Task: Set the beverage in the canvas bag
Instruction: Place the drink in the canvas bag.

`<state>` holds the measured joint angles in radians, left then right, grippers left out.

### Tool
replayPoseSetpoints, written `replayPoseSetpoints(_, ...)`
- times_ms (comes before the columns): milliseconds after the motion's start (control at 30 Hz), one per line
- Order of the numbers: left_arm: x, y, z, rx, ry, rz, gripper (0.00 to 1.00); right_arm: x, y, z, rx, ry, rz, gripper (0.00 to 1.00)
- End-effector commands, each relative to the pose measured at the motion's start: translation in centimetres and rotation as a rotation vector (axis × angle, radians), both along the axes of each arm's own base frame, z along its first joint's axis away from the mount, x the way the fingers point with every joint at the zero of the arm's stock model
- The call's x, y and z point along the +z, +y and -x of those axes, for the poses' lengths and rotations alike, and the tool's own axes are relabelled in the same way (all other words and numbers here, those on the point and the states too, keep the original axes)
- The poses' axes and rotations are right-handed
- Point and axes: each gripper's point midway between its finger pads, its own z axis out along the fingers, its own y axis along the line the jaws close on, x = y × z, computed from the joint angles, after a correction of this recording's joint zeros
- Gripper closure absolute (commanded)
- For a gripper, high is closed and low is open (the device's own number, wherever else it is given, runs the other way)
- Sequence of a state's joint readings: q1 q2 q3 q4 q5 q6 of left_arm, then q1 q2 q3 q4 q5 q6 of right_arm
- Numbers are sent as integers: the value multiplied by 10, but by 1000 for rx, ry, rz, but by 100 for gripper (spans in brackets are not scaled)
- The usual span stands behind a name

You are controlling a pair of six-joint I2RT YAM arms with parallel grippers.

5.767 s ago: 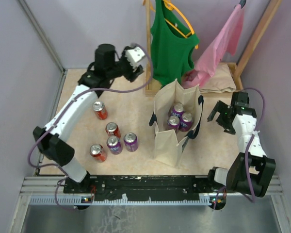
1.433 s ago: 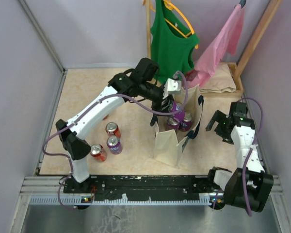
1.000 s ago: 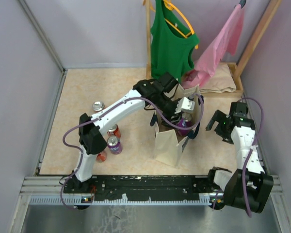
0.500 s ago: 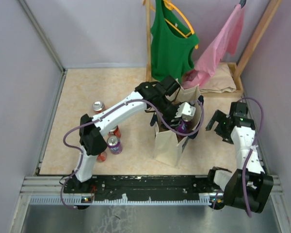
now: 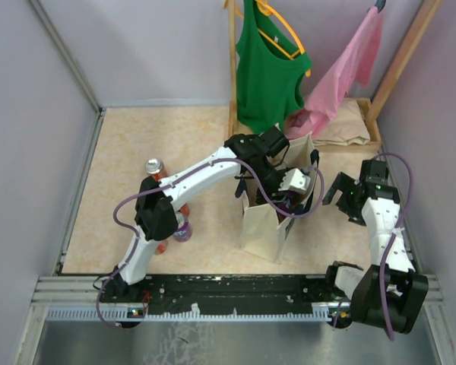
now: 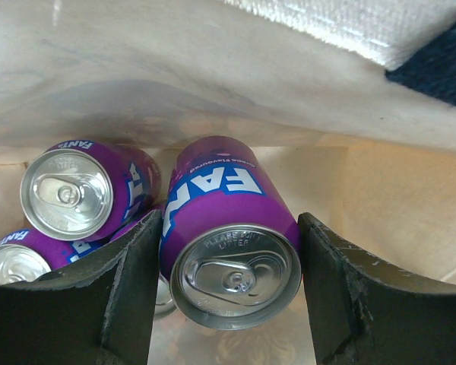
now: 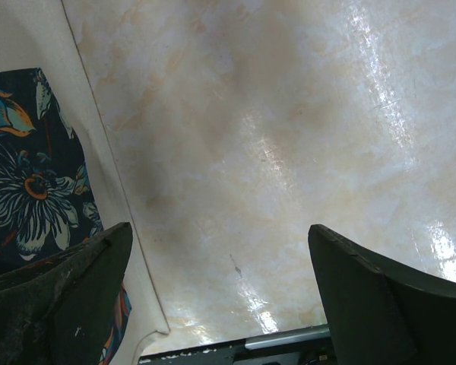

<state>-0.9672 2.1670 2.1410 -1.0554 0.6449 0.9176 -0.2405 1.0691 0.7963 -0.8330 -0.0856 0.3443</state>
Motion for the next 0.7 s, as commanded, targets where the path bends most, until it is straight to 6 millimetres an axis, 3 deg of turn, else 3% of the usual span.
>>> replayPoseSetpoints(0,17,-11,1,-44,-37,64,100,5,-2,-4,-12,-32,-2,1)
replayPoseSetpoints(667,-19,-24,-13,-21,-48,31,100,3,-2,-4,-13,-25,-3,1)
